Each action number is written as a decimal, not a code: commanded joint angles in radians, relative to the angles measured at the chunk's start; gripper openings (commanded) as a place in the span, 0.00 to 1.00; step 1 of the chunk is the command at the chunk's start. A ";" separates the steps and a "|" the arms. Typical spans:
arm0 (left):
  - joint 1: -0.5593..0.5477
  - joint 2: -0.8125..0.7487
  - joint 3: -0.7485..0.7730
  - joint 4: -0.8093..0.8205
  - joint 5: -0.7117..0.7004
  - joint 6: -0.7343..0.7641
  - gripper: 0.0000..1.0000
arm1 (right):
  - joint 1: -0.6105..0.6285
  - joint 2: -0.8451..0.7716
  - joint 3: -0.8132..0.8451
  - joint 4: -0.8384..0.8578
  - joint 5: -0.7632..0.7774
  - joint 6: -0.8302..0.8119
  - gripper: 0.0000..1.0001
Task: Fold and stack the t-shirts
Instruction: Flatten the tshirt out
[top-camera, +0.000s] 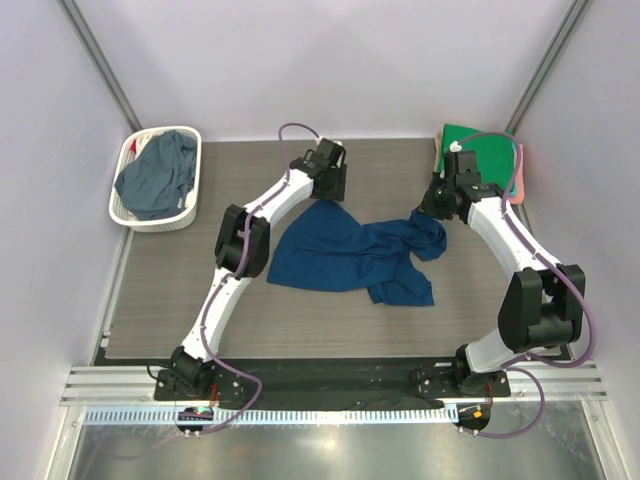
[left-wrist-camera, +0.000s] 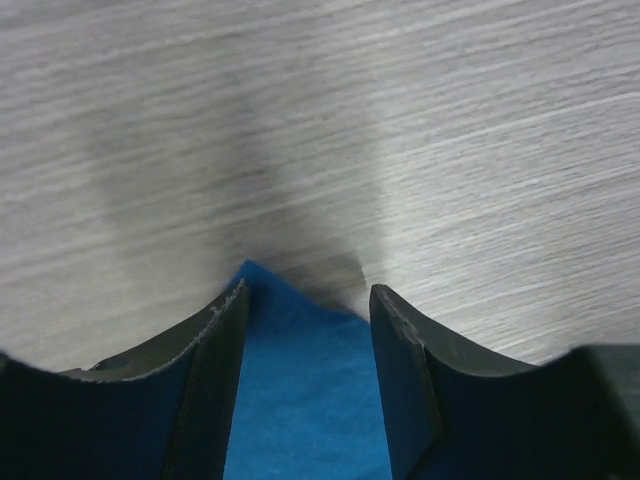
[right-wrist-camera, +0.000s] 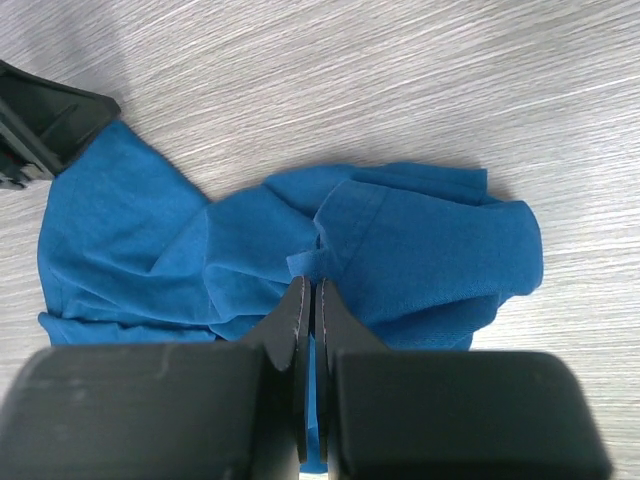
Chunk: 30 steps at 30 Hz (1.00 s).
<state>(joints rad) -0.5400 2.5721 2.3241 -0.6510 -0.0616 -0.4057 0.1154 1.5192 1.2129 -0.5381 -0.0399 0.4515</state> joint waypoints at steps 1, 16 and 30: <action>-0.020 0.014 0.021 -0.105 -0.157 0.018 0.50 | 0.001 -0.024 -0.001 0.036 -0.020 0.007 0.01; -0.023 0.045 0.050 -0.162 -0.268 -0.013 0.00 | 0.001 -0.011 -0.015 0.055 -0.029 0.007 0.01; -0.006 -0.796 -0.347 -0.210 -0.408 -0.036 0.00 | 0.001 -0.309 0.115 0.041 -0.015 0.036 0.01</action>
<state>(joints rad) -0.5491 2.0724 1.9903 -0.8459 -0.3862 -0.4194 0.1154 1.3754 1.2354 -0.5331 -0.0727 0.4774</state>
